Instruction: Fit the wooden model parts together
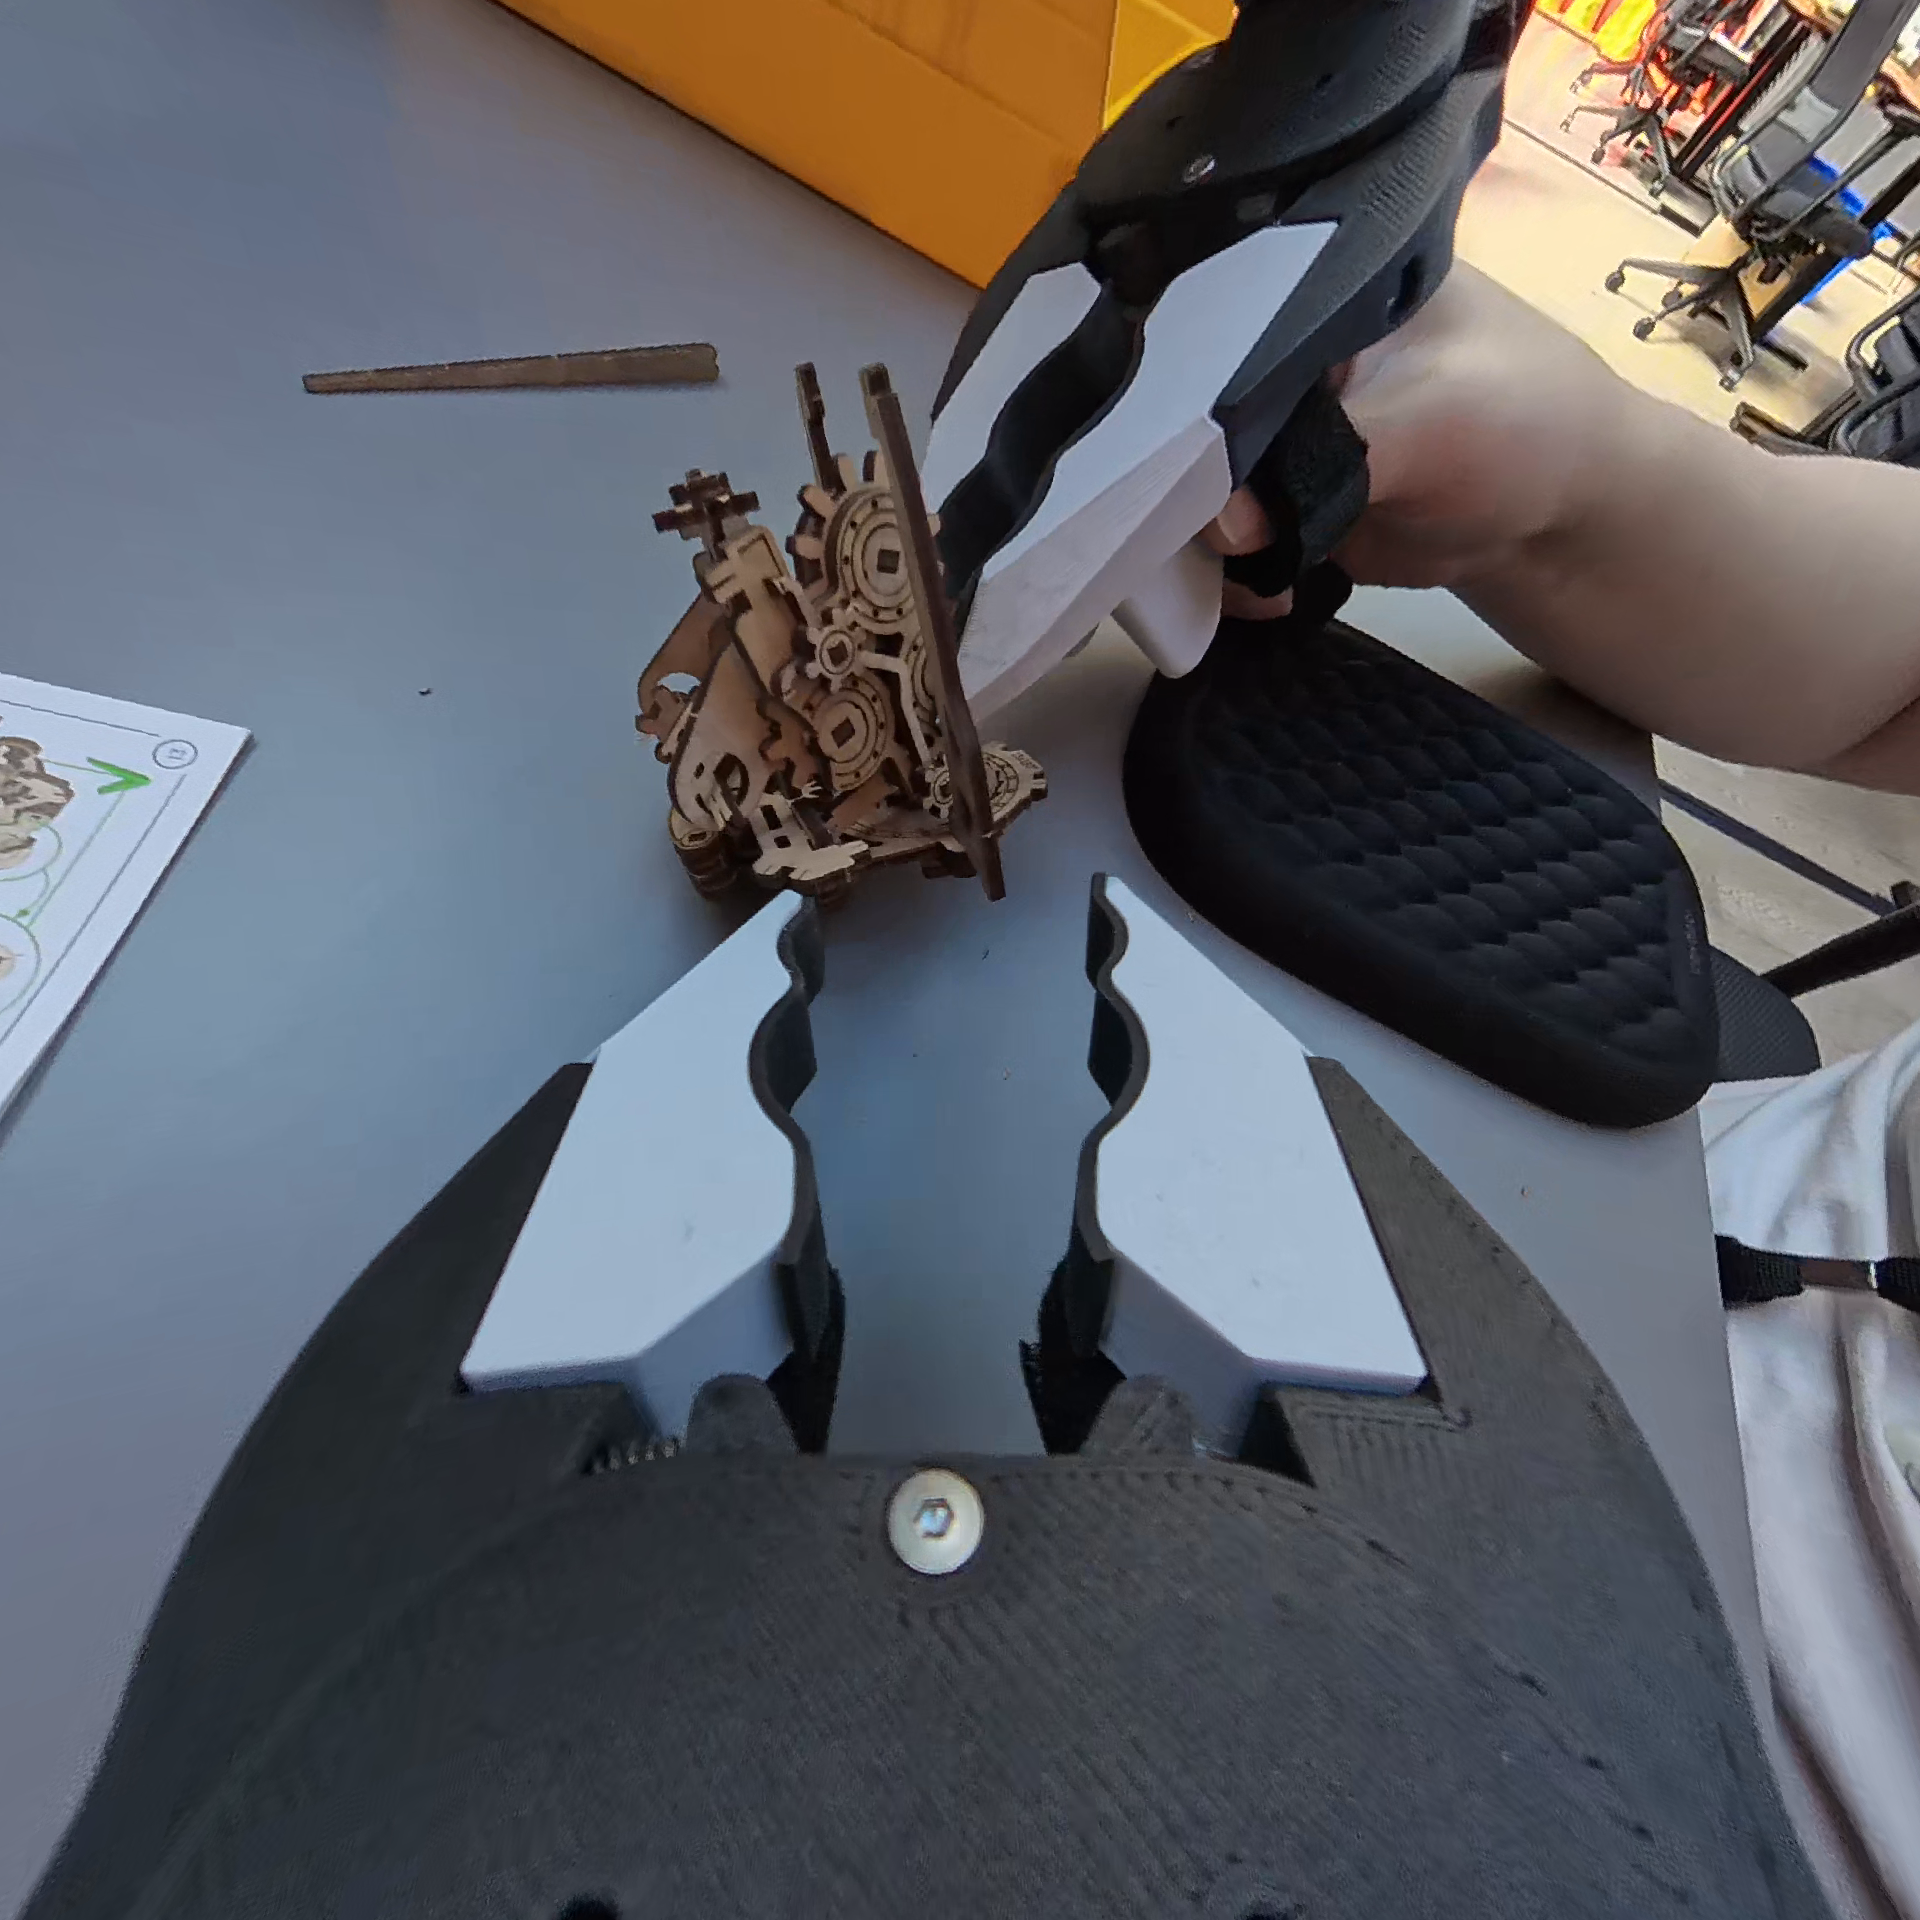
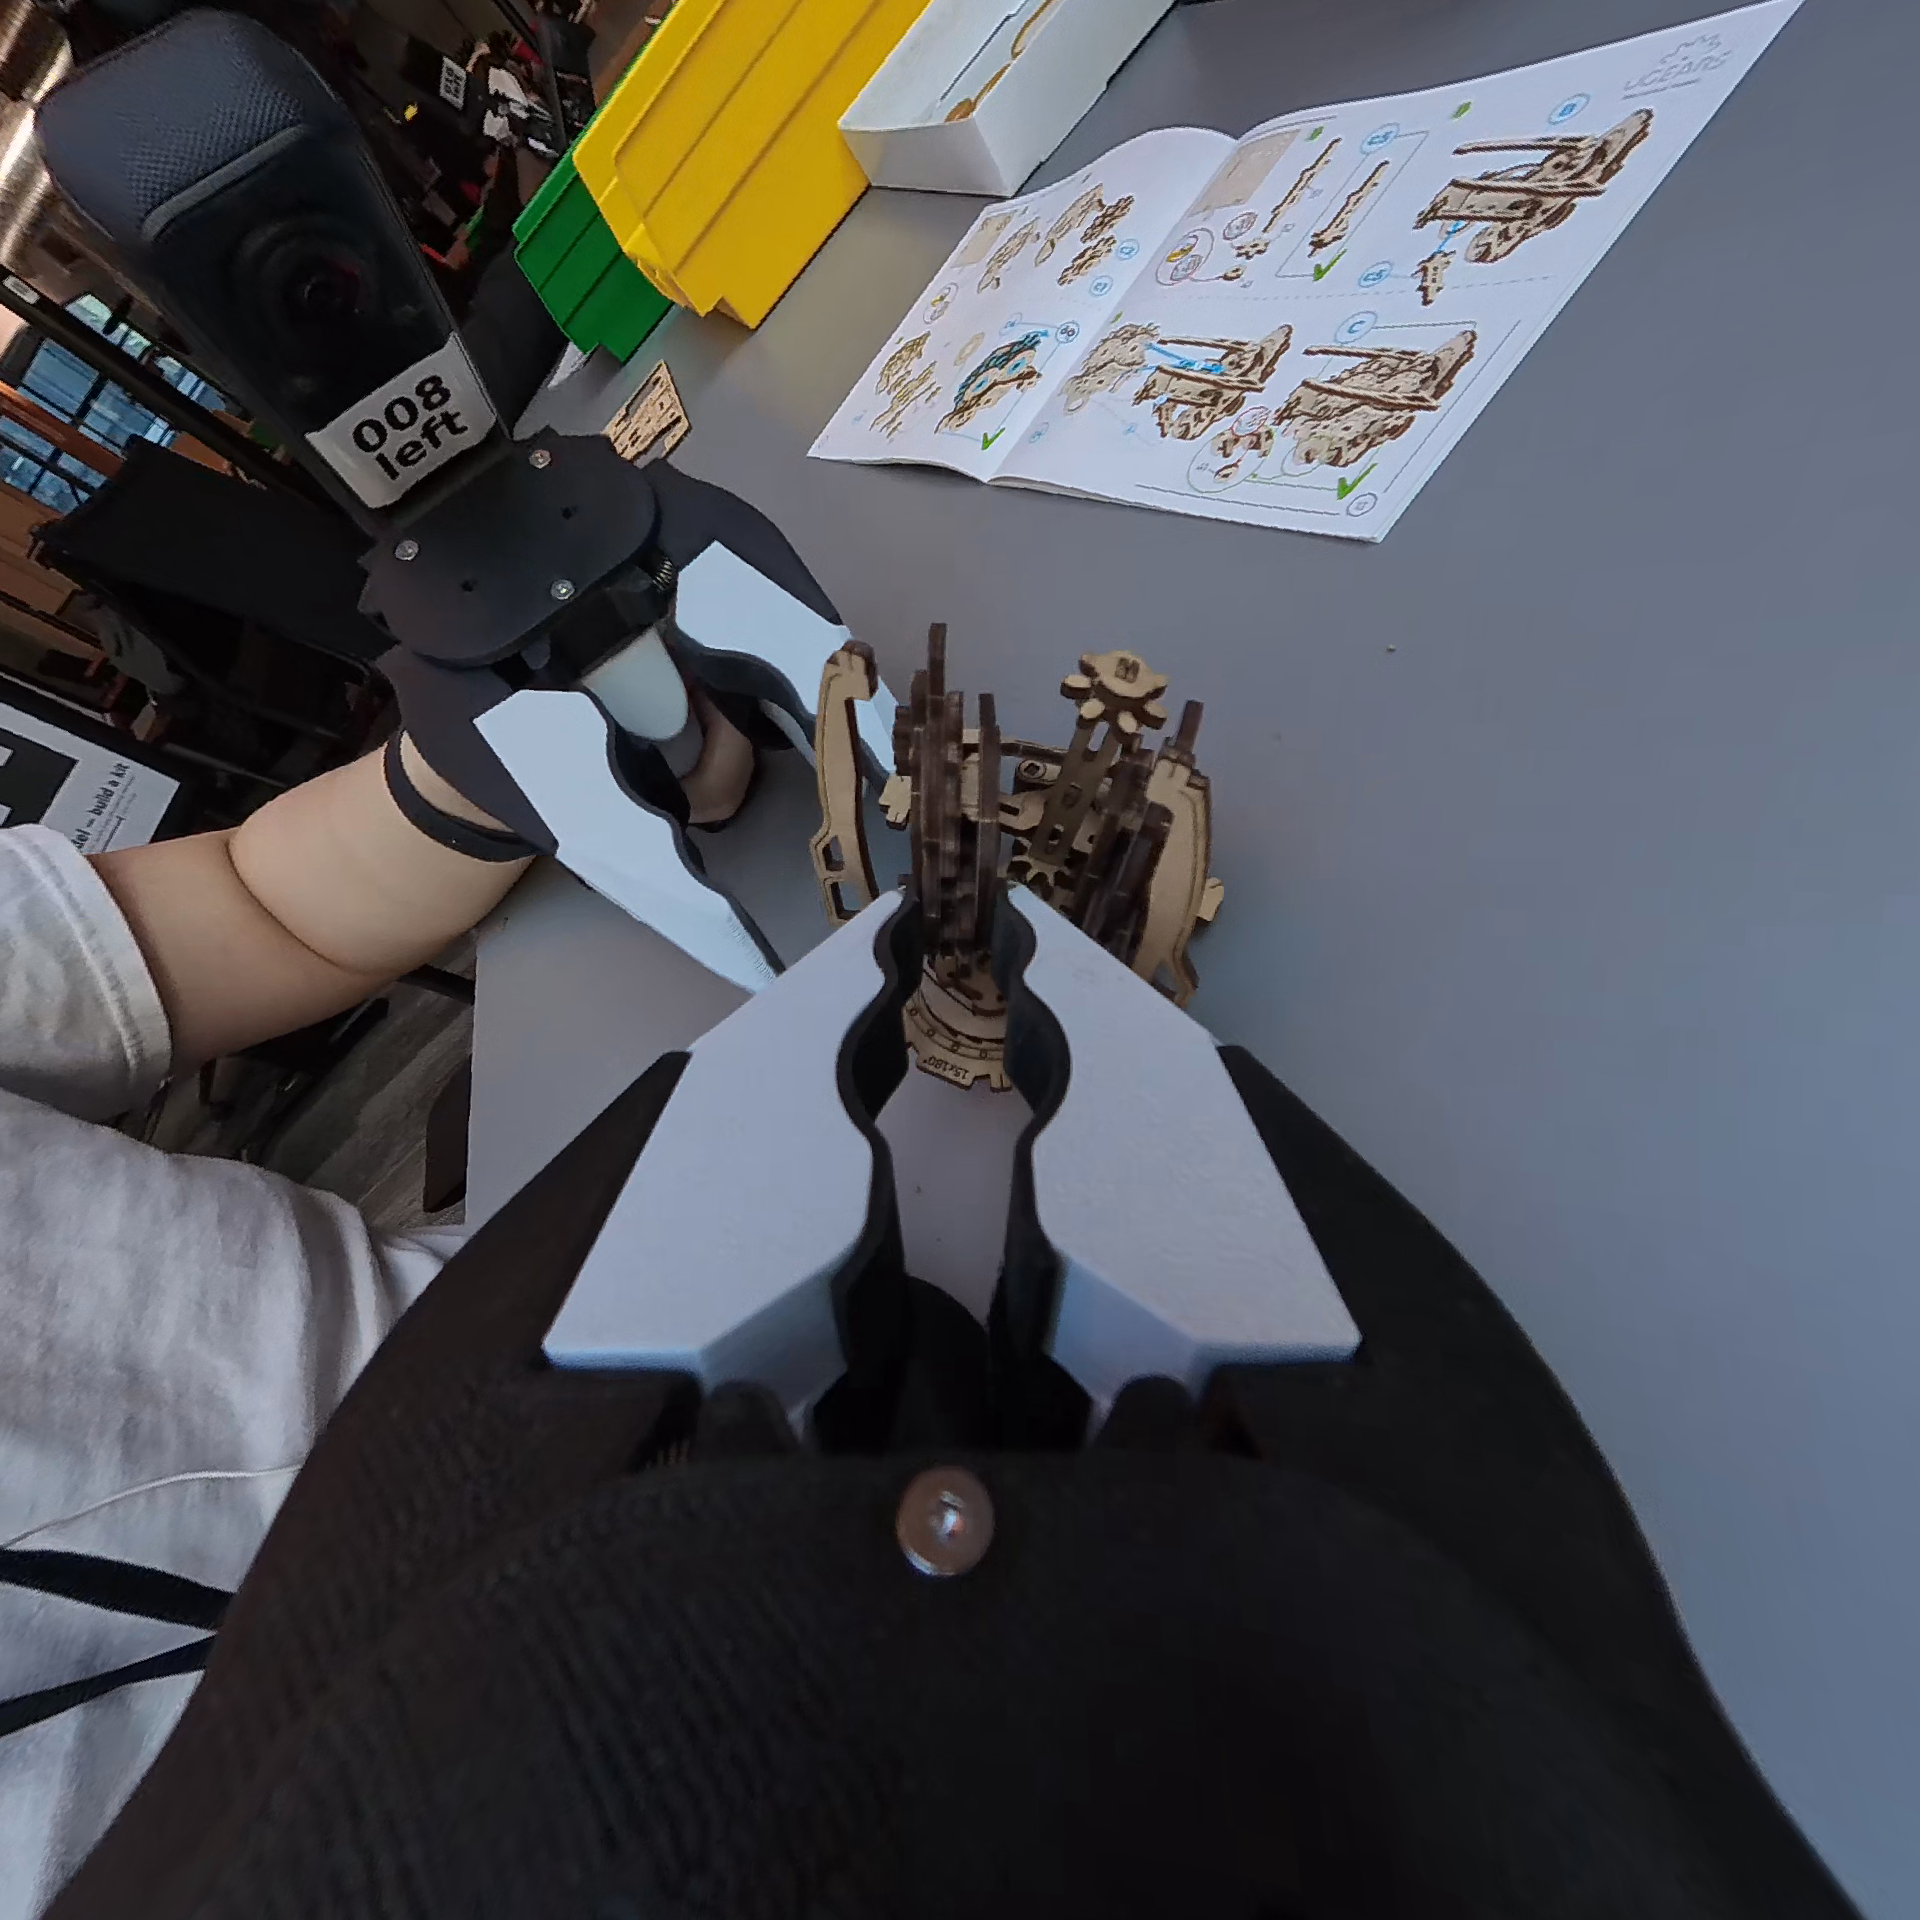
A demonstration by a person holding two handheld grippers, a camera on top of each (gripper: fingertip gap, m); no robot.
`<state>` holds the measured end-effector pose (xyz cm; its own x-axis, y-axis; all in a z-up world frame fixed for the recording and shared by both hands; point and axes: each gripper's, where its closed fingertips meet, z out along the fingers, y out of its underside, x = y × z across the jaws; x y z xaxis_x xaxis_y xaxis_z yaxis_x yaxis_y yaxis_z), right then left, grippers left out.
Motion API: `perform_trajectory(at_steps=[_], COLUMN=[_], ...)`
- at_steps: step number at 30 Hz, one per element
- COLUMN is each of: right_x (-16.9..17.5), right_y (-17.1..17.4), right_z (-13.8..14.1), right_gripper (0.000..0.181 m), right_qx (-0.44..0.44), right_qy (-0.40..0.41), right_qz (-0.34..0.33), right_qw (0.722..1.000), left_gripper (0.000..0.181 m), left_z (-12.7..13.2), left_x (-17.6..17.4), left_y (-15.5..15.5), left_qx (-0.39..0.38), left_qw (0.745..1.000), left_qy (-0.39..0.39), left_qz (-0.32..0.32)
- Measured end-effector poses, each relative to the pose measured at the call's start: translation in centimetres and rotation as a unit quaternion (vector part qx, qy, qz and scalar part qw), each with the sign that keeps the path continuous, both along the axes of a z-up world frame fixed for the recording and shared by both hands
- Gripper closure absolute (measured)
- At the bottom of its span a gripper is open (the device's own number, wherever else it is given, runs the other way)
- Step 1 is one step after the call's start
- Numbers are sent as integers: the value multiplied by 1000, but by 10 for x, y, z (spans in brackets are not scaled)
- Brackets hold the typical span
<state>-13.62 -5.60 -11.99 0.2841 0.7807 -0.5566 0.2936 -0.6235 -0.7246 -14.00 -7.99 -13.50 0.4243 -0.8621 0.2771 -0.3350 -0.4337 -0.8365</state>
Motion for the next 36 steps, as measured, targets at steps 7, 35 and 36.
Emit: perform_trajectory(at_steps=[7,35,36], right_x=[2,5,5], right_y=[5,14,14], right_z=[0,1,1], right_gripper=[170,170,170], right_qx=[41,44,47], right_qy=[-17,-27,-28], right_qz=[-36,-114,-117], right_qw=[998,992,992], left_gripper=[137,136,136], left_z=[2,-2,-2], left_x=[5,9,9], left_y=[13,27,27], left_qx=[1,71,71], left_qw=[995,978,978], left_qy=[-8,65,66], left_qz=[103,184,185])
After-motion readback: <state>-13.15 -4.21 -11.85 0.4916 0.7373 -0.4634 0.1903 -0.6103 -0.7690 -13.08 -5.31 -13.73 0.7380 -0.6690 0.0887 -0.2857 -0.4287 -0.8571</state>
